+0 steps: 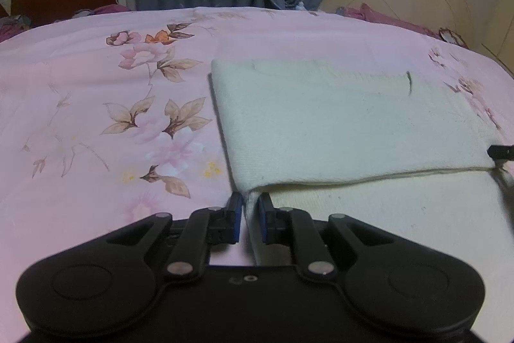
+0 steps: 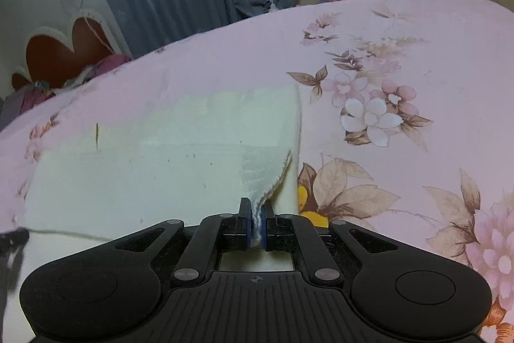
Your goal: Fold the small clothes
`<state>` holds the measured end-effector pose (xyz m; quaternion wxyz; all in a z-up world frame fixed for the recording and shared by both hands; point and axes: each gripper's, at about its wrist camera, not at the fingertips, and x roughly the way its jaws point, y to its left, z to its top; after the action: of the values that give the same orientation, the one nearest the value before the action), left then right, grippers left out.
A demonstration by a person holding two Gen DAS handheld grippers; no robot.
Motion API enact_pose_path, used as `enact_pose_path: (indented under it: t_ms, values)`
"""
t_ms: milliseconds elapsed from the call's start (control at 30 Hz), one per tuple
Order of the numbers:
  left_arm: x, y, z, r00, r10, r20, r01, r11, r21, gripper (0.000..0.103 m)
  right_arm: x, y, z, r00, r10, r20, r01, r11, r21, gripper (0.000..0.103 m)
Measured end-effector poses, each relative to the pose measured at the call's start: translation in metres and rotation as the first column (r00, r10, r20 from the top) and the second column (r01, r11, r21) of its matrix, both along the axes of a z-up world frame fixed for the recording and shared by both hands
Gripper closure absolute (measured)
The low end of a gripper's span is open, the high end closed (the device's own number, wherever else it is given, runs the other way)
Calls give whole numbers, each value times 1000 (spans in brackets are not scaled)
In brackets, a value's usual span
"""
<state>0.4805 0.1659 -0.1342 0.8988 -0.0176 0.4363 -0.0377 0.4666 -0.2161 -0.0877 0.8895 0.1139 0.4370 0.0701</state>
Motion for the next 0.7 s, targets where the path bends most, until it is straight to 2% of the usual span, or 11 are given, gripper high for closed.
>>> enact_pose_path:
  t_ms: [33, 67, 133, 200, 300, 367, 400, 467, 533, 633, 700]
  values:
    - [-4, 2, 6, 1000, 23, 18, -23, 1000, 5, 72, -3, -1, 5, 1000, -15, 5, 15, 1000, -14, 100]
    - [-13, 4, 16, 996, 41, 73, -42, 999, 10, 66, -7, -2, 11, 999, -34, 26, 35, 999, -28, 100]
    - [-21, 1, 28, 988, 66, 137, -69, 997, 18, 63, -16, -2, 25, 995, -46, 87, 48, 998, -28, 100]
    - [-17, -9, 32, 986, 54, 158, -52, 998, -16, 63, -18, 10, 32, 992, -6, 122, 10, 1000, -25, 100]
    - [0, -30, 18, 993, -3, 121, 9, 999, -45, 61, -9, 38, 22, 993, 78, 88, -74, 996, -50, 100]
    - [10, -35, -1, 999, -33, 38, 35, 997, -62, 58, -2, 48, 5, 996, 92, 18, -89, 989, -117, 100]
    - [8, -35, -3, 997, -54, 55, 57, 997, -50, 58, -1, 46, -3, 997, 80, -20, -82, 987, -137, 101]
    - [7, -33, 3, 996, -68, 56, 71, 997, -44, 57, -4, 36, 3, 998, 60, -15, -62, 992, -110, 100]
    - [13, -30, 7, 994, -69, 87, 74, 995, -61, 52, -4, 30, 10, 998, 51, 31, -47, 991, -126, 100]
    - [44, -30, 8, 994, -56, 98, 62, 996, -64, 52, 13, 31, 11, 997, 59, 50, -54, 994, -93, 100]
    - [72, -29, 7, 993, -53, 109, 60, 996, -63, 52, 27, 40, 9, 991, 105, 80, -96, 989, -109, 100]
